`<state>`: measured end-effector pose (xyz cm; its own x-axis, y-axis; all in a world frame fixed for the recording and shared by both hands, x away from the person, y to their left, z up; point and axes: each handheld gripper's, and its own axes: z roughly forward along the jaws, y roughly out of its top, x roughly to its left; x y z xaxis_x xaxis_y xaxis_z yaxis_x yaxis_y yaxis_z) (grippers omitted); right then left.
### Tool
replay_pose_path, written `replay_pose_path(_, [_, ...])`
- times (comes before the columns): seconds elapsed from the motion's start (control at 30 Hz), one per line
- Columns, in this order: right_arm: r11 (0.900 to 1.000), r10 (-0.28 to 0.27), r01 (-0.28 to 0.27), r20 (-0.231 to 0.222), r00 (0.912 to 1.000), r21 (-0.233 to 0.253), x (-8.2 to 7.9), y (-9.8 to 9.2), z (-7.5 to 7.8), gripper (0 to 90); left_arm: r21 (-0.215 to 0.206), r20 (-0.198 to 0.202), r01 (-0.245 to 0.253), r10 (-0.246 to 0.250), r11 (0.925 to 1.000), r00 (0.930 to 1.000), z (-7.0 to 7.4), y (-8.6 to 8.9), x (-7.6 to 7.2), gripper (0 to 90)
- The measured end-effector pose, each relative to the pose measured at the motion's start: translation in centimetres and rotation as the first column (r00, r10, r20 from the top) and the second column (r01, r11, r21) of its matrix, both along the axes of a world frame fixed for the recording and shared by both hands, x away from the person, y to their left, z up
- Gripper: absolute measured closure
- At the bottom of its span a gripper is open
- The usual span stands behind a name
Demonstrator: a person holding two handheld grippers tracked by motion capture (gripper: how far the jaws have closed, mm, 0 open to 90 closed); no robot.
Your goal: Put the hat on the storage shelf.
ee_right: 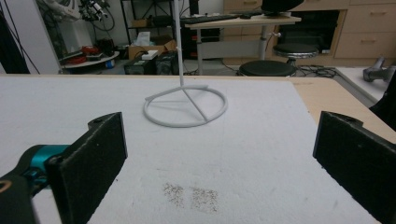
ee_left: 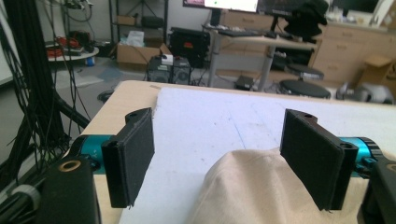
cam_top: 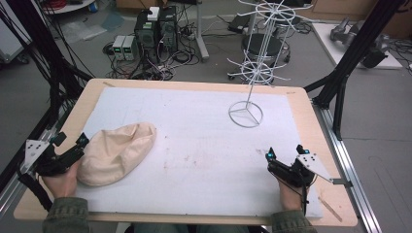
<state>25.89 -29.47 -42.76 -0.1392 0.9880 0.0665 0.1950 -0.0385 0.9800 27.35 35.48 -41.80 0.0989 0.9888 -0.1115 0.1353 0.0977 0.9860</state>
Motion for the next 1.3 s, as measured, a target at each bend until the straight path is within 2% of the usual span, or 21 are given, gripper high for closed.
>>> replay_pose_path(0.27, [1.000, 0.016, -0.016, -0.004, 0.9999, -0.007, 0.1, 0.1, -0.1, 1.9, 0.042, -0.075, 0.085, -0.082, 0.9954, 0.9938, 1.0, -0.6, 1.6, 26.6])
replay_pose_path(0.43, [1.000, 0.019, -0.019, -0.004, 0.9998, -0.007, 0.1, 0.1, -0.1, 2.0, 0.067, -0.122, 0.140, -0.131, 0.9879, 0.9839, 1.9, -0.8, 2.4, 26.7])
replay_pose_path(0.7, [1.000, 0.026, -0.026, -0.011, 0.9996, 0.000, 0.2, 0.1, -0.1, 2.0, 0.083, -0.205, 0.206, -0.186, 0.9750, 0.9610, 2.8, -0.9, 4.0, 26.7])
replay_pose_path(0.87, [1.000, 0.027, -0.027, -0.012, 0.9996, 0.006, 0.2, 0.1, -0.1, 2.0, 0.097, -0.260, 0.258, -0.226, 0.9613, 0.9388, 3.0, -1.1, 4.9, 26.7])
replay_pose_path(0.93, [1.000, 0.029, -0.029, -0.012, 0.9995, 0.006, 0.2, 0.1, -0.1, 2.0, 0.101, -0.292, 0.281, -0.242, 0.9542, 0.9252, 3.0, -1.3, 5.3, 26.6])
replay_pose_path(0.97, [0.999, 0.031, -0.031, -0.011, 0.9994, 0.006, 0.3, 0.1, -0.1, 2.0, 0.099, -0.318, 0.293, -0.249, 0.9509, 0.9149, 3.0, -1.4, 5.5, 26.7])
replay_pose_path(1.03, [0.999, 0.033, -0.033, -0.011, 0.9994, 0.004, 0.3, 0.1, -0.1, 1.9, 0.104, -0.342, 0.303, -0.252, 0.9474, 0.9053, 2.9, -1.5, 5.8, 26.7])
replay_pose_path(1.17, [0.999, 0.036, -0.036, -0.008, 0.9993, 0.000, 0.3, 0.1, -0.1, 2.0, 0.105, -0.369, 0.330, -0.271, 0.9381, 0.8888, 2.9, -1.6, 6.2, 26.8])
replay_pose_path(1.3, [0.999, 0.042, -0.042, -0.017, 0.9989, 0.005, 0.3, 0.1, -0.2, 2.0, 0.106, -0.408, 0.359, -0.288, 0.9275, 0.8663, 2.9, -1.6, 6.6, 26.8])
